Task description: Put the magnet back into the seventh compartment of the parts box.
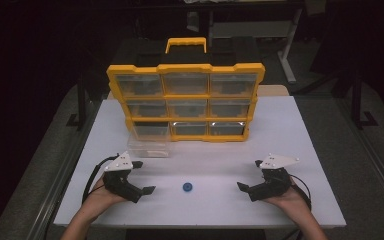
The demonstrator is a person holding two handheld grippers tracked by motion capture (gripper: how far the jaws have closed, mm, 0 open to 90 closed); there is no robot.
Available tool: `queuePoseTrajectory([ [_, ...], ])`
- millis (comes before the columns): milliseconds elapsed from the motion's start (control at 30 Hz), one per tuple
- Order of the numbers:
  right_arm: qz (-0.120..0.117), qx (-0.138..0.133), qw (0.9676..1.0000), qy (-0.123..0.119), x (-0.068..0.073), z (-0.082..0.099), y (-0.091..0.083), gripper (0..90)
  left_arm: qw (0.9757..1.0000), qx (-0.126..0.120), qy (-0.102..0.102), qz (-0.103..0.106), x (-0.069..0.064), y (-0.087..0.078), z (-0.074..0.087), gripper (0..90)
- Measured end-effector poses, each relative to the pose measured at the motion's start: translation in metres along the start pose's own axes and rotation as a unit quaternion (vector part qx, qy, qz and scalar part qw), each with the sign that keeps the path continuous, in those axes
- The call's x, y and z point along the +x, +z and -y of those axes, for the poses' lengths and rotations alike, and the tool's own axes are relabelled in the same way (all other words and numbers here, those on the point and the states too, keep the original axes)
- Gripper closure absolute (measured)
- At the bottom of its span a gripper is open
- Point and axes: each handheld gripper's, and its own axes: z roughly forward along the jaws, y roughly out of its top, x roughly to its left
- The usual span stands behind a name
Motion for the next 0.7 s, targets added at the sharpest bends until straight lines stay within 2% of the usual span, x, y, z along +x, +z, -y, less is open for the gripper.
queuePoseTrajectory([
  [67, -0.001, 0.000, 1.0000, 0.001, -0.0002, 0.0001, -0.0002, 0.0, 1.0000, -0.001, -0.004, 0.002, -0.0009, 0.0011, -0.0002, 0.0],
  [167, -0.003, -0.002, 1.0000, 0.001, -0.0005, 0.0003, -0.0006, 0.0, 1.0000, -0.001, 0.001, 0.005, -0.0012, 0.0017, -0.0009, 0.0],
  [300, -0.007, -0.004, 1.0000, 0.000, -0.0006, 0.0000, -0.0012, 0.0, 0.9999, -0.006, -0.006, 0.009, -0.0023, 0.0029, -0.0014, 0.0],
  [633, -0.011, -0.007, 0.9999, -0.002, -0.0014, -0.0048, 0.0005, 0.0, 0.9999, -0.002, -0.002, 0.010, -0.0027, 0.0049, 0.0010, 0.0],
  [700, -0.012, -0.008, 0.9999, -0.001, -0.0010, -0.0065, 0.0014, 0.0, 0.9998, -0.007, -0.008, 0.014, -0.0021, 0.0056, 0.0002, 0.0],
])
